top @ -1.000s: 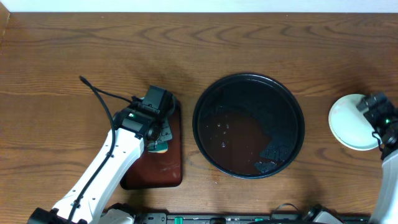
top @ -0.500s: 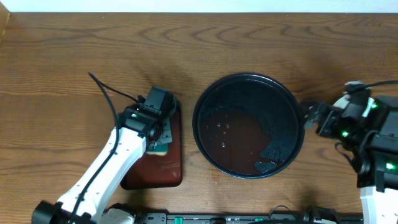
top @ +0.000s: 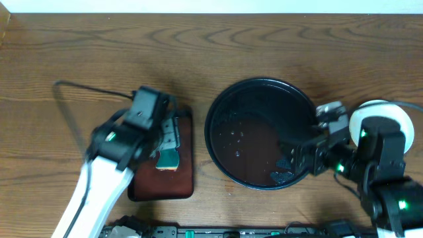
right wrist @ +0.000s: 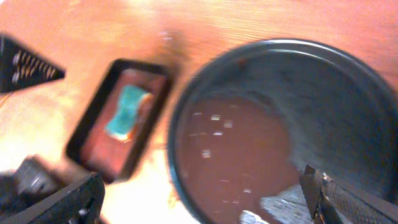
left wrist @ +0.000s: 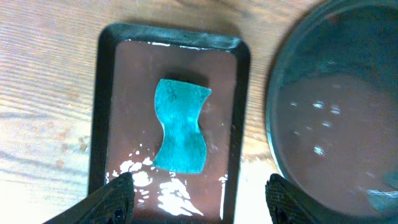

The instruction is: Clean dirty plates on tray and stack at the side

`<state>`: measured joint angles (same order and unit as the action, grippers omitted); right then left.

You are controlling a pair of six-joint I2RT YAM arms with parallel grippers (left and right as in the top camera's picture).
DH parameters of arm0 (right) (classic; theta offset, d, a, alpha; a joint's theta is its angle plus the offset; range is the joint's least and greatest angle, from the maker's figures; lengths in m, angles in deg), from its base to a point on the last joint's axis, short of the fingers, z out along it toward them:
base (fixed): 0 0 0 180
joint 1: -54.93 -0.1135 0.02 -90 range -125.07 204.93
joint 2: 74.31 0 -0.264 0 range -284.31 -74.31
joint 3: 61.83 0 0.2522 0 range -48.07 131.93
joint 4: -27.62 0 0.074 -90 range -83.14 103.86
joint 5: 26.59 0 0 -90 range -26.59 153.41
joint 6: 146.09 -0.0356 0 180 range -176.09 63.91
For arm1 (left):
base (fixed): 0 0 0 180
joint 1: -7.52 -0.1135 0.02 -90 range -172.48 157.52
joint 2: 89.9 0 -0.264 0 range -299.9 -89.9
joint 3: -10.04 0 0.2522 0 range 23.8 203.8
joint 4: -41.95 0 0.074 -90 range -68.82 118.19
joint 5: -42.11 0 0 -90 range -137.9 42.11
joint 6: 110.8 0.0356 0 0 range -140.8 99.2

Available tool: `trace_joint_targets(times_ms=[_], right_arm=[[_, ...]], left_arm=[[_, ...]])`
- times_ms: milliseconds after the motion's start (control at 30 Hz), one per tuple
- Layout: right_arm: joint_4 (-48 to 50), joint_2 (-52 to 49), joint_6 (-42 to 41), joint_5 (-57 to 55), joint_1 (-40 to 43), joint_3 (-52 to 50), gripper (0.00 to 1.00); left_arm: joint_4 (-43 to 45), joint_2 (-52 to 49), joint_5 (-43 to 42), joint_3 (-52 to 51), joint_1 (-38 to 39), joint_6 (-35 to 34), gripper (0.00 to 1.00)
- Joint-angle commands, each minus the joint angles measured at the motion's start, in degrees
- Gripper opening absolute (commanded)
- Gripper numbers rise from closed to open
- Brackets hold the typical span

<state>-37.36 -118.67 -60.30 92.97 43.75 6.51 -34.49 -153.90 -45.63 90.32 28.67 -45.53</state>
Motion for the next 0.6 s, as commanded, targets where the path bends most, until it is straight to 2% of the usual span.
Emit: trace_joint_targets(times_ms=[0, 67, 200, 567], right_arm=[[0.0, 2.75, 1.07, 2.4, -4.9, 0.39, 0.99], [0.0, 3.41, 1.05, 2.43, -6.45, 0.39, 0.99], [-0.07, 3.58, 1.07, 2.43, -7.63, 0.37, 0.99], [-0.07, 3.58, 1.09, 2.38, -7.63, 0.37, 0.99]], left_arm=[[-3.82, 5.77, -0.81, 0.59, -0.24, 0.72, 0.71], [-6.58, 9.2, -0.79, 0.57, -0.24, 0.7, 0.76], [-10.73, 14.88, -0.76, 0.57, -0.24, 0.7, 0.78], [-10.84, 18.8, -0.76, 0.57, -0.24, 0.7, 0.78]])
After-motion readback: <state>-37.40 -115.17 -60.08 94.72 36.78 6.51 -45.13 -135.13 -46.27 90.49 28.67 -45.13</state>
